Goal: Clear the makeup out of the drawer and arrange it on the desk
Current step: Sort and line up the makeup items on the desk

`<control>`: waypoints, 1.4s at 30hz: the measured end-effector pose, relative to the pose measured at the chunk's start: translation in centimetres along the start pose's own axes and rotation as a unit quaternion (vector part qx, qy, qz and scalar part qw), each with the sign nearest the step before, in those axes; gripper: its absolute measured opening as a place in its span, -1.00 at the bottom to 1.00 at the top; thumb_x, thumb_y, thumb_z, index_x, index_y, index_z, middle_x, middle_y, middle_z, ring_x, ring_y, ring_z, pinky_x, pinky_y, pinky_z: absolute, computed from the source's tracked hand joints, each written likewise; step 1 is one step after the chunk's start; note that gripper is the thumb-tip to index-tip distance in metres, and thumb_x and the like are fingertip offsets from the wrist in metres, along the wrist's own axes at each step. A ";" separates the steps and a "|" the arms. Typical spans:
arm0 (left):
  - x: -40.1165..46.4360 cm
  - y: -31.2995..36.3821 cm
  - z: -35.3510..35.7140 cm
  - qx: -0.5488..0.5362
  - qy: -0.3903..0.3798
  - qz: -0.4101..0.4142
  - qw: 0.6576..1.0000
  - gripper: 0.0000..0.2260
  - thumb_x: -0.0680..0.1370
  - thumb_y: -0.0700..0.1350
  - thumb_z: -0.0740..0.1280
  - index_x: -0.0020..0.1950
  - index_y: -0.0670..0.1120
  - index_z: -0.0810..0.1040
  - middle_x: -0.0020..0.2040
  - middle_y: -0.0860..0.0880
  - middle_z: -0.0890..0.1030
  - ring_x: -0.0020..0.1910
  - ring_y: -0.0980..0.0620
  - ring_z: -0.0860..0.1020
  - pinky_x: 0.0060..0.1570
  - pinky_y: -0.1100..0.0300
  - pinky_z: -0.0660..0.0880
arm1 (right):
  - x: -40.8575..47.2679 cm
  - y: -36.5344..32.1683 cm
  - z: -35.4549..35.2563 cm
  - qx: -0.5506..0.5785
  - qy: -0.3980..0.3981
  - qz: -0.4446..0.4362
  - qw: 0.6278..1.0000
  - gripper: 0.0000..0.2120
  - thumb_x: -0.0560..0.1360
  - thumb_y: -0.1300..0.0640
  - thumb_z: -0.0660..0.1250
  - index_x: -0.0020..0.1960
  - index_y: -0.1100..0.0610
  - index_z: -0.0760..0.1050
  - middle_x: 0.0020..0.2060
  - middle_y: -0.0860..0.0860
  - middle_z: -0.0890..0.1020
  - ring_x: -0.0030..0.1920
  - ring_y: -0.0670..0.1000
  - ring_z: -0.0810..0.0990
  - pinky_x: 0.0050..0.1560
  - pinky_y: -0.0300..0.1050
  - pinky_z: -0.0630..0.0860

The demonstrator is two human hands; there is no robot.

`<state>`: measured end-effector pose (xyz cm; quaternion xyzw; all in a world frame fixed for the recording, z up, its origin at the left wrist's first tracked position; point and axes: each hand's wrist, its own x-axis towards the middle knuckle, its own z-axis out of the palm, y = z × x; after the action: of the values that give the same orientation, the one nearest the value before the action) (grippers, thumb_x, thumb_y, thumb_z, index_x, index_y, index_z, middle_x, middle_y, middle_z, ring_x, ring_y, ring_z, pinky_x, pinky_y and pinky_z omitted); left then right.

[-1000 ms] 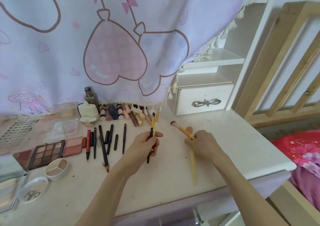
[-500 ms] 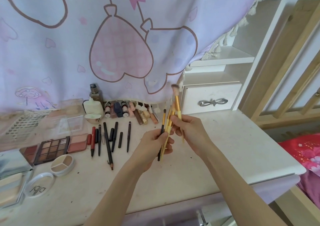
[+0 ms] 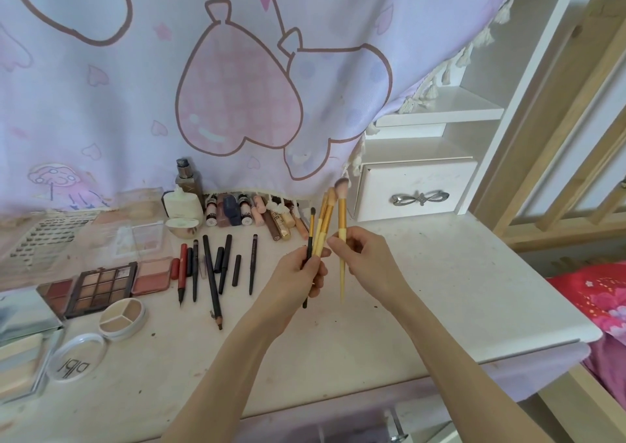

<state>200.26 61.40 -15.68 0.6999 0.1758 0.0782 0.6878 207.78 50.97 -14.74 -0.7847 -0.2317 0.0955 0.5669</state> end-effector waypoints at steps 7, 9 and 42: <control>0.0 -0.2 -0.1 0.048 0.017 0.009 0.999 -0.82 0.61 -0.19 0.16 0.02 -0.11 0.56 -0.18 -0.03 0.65 -0.14 0.05 0.62 -0.07 0.20 0.53 | 0.2 -0.4 -0.3 0.031 -0.050 0.025 0.998 -0.82 0.50 0.17 0.33 -0.28 0.11 0.56 -0.57 -0.15 0.45 -0.55 -0.18 0.34 -0.45 -0.30 0.29; 0.0 -0.1 -0.2 0.024 -0.001 0.001 1.000 -0.82 0.61 -0.19 0.16 0.04 -0.14 0.57 -0.13 -0.08 0.66 -0.13 0.04 0.64 -0.05 0.18 0.56 | 0.2 -0.5 -0.3 0.053 -0.064 0.025 0.996 -0.84 0.49 0.20 0.34 -0.25 0.08 0.58 -0.57 -0.15 0.48 -0.54 -0.18 0.34 -0.45 -0.31 0.29; 1.0 -0.9 -0.3 0.287 0.044 0.080 0.954 -0.77 0.60 -0.10 0.18 0.15 -0.05 0.59 0.10 0.08 0.60 0.10 0.15 0.50 0.07 0.37 0.32 | 4.1 -0.4 -7.2 -0.282 0.041 -0.114 0.952 -0.83 0.49 0.12 0.36 -0.21 0.20 0.60 -0.53 0.02 0.38 -0.46 0.04 0.31 -0.36 -0.18 0.31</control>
<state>200.92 62.03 -16.67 0.8754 0.1644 0.1097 0.4412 214.18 46.93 -11.46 -0.8842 -0.3141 -0.0715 0.3384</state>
